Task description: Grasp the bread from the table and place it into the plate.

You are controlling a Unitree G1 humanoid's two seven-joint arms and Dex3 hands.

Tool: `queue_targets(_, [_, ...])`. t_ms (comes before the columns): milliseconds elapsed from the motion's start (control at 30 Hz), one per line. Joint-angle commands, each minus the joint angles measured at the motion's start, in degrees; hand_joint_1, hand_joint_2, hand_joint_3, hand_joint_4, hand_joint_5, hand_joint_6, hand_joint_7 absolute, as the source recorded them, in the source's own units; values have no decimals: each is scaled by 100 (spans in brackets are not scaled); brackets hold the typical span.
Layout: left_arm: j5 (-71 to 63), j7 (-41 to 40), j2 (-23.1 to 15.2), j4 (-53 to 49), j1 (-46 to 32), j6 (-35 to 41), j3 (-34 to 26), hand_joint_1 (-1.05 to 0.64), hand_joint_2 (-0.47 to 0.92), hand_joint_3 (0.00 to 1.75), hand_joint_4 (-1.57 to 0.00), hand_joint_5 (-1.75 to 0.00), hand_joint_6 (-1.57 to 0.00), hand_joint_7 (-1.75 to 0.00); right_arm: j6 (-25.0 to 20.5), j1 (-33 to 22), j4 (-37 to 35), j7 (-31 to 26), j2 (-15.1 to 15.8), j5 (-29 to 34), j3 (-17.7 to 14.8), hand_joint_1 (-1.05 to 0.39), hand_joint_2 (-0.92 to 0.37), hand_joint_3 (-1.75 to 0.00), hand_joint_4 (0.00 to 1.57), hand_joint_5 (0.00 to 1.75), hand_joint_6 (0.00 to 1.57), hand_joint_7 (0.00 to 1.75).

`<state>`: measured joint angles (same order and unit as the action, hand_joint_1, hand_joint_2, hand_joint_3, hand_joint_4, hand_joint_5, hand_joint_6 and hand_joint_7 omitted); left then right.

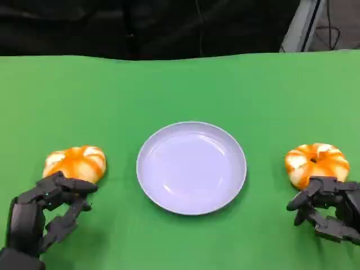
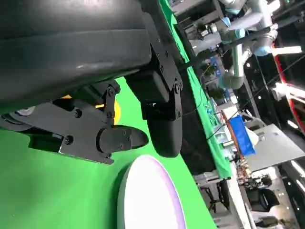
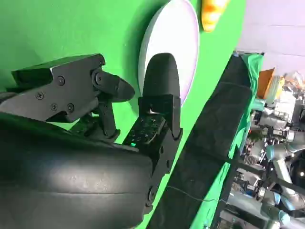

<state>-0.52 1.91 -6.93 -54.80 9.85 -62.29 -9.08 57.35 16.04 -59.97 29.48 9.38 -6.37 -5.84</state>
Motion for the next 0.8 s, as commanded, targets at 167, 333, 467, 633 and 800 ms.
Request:
queue_targets(167, [51, -35, -53, -12, 42, 1, -29, -6, 92, 44, -81, -133, -91, -87, 2, 78, -54, -41, 127, -38, -83, 3, -78, -69, 88, 135, 95, 92])
queue_targets(333, [37, -35, -65, -43, 56, -40, -26, -6, 92, 44, -81, -133, -90, -87, 20, 87, -72, -36, 129, -42, -83, 3, -79, -68, 88, 135, 95, 92])
queue_targets(467, [98, 11, -47, -19, 49, 0, -27, -6, 92, 44, -81, -134, -90, -88, 40, 87, -82, -84, 141, 0, -76, 3, -79, -69, 88, 134, 95, 92])
queue_targets(633, [-22, -132, -68, -30, 48, -28, -39, -6, 92, 43, -81, -133, -89, -87, 54, 89, -79, -100, 138, 16, -73, 3, -79, -69, 89, 134, 95, 92])
queue_targets(800, [-116, -191, -101, -68, 63, -55, -39, -6, 92, 39, -86, -107, -97, -60, 9, 93, -79, -98, 134, 4, -77, 3, -79, -68, 89, 133, 96, 92])
